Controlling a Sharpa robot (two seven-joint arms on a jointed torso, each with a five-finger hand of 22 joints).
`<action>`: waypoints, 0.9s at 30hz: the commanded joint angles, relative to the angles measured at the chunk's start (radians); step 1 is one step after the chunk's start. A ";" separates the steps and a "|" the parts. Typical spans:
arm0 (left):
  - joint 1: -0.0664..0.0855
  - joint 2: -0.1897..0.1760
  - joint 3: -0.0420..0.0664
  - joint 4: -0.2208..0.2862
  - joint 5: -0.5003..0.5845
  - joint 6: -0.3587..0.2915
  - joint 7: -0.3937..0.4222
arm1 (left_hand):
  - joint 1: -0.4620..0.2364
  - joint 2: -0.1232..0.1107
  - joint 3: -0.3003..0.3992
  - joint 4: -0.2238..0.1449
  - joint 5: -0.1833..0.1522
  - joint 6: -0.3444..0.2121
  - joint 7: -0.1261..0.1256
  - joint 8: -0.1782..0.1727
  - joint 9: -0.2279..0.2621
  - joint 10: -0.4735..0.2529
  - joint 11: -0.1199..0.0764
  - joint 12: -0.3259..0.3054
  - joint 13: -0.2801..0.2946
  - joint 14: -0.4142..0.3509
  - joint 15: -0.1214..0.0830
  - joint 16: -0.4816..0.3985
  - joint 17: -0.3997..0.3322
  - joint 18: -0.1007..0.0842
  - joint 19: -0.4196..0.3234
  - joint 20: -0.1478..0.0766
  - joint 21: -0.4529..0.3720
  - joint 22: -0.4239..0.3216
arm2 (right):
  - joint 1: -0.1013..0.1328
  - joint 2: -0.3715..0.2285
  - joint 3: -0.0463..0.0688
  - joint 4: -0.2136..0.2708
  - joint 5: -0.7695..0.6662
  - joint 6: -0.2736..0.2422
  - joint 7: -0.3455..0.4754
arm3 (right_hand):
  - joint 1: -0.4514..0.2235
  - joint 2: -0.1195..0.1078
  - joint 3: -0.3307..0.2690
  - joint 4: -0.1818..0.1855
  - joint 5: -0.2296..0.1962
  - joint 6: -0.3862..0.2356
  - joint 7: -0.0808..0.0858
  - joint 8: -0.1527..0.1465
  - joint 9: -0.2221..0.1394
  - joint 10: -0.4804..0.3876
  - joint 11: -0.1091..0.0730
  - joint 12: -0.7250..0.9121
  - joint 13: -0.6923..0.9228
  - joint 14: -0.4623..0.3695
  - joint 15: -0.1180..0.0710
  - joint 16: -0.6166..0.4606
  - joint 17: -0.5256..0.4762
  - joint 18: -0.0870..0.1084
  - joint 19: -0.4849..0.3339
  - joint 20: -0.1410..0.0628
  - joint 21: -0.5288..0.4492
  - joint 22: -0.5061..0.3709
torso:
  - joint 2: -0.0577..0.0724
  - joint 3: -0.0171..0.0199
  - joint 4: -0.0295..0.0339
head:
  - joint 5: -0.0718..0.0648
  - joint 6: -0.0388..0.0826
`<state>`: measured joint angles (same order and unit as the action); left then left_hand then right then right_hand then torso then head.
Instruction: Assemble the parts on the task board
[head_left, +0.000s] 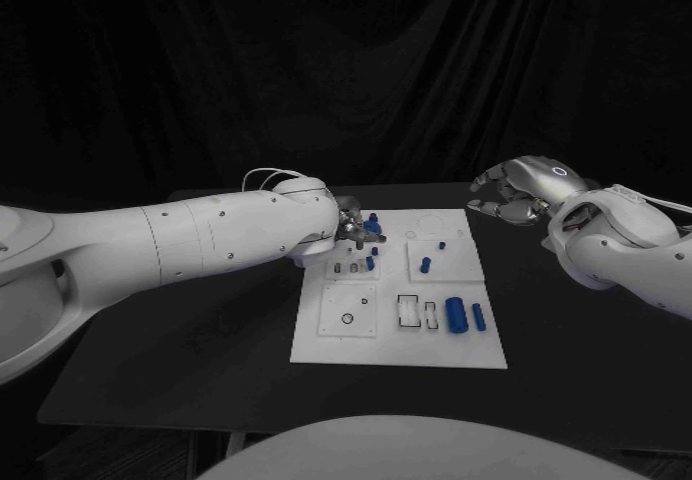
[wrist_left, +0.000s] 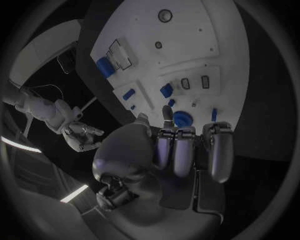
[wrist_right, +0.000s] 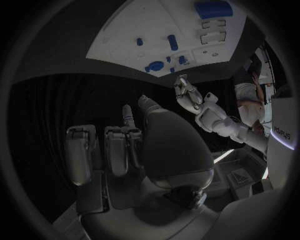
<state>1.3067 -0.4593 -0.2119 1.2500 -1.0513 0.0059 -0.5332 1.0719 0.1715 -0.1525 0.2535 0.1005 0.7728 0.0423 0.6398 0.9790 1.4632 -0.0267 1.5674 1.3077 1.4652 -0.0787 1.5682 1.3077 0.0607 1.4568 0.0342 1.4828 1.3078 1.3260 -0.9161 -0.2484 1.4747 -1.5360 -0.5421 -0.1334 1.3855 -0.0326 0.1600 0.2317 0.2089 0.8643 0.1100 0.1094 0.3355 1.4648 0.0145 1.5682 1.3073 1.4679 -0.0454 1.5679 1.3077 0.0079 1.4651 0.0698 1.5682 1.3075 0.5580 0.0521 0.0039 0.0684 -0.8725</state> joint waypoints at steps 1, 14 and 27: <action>-0.007 0.006 0.001 -0.006 0.000 -0.023 0.016 | 0.009 0.000 0.000 -0.007 0.006 0.010 -0.001 -0.007 0.002 0.108 -0.006 0.003 0.263 0.106 -0.007 0.003 0.263 -0.012 -0.002 -0.008 -0.005 0.064 | -0.003 -0.001 0.001 0.001 -0.002 -0.020 -0.016 | -0.008 -0.003 0.001 0.006 0.003 0.005 0.001 0.003 -0.002 0.106 0.005 0.003 0.263 0.103 0.007 0.003 0.263 -0.008 0.106 0.004 0.003 0.263 | 0.000 0.0002 -0.0002 | -0.002 0.000; -0.048 0.027 0.001 -0.033 0.000 -0.033 0.025 | 0.017 0.005 0.010 -0.017 0.017 0.027 -0.003 -0.022 0.012 0.108 -0.007 0.003 0.263 0.106 -0.008 0.003 0.263 -0.012 -0.002 -0.008 -0.007 0.063 | -0.007 0.001 0.001 0.000 -0.002 -0.023 -0.014 | -0.008 -0.003 0.002 0.006 0.008 0.007 0.002 0.002 -0.003 0.106 0.005 0.003 0.263 0.103 0.007 0.003 0.263 -0.008 0.106 0.004 0.003 0.263 | 0.001 0.0031 -0.0013 | -0.005 0.000; -0.070 0.037 0.001 -0.062 0.000 -0.022 0.036 | 0.027 0.008 0.020 -0.029 0.031 0.034 -0.004 -0.038 0.022 0.108 -0.008 0.003 0.263 0.106 -0.009 0.003 0.263 -0.009 -0.007 -0.009 -0.013 0.054 | -0.008 0.008 0.001 -0.001 -0.002 -0.023 -0.012 | -0.008 -0.004 0.002 0.006 0.010 0.008 0.002 0.001 -0.003 0.106 0.006 0.003 0.263 0.103 0.007 0.003 0.263 -0.008 0.106 0.004 0.003 0.263 | -0.001 0.0018 0.0000 | -0.008 0.000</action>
<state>1.2383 -0.4258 -0.2121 1.1899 -1.0525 -0.0138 -0.5202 1.0911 0.1790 -0.1303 0.2314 0.1265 0.8006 0.0359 0.6058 1.0009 1.4668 -0.0301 1.5673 1.3076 1.4652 -0.0786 1.5682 1.3074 0.0611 1.4529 0.0304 1.4737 1.3076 1.3202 -0.9088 -0.2485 1.4745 -1.5358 -0.5482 -0.1334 1.3856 -0.0327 0.1600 0.2317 0.2129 0.8643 0.1100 0.1093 0.3335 1.4648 0.0145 1.5682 1.3080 1.4678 -0.0454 1.5679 1.3075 0.0080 1.4651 0.0698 1.5682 1.3073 0.5575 0.0546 0.0034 0.0593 -0.8725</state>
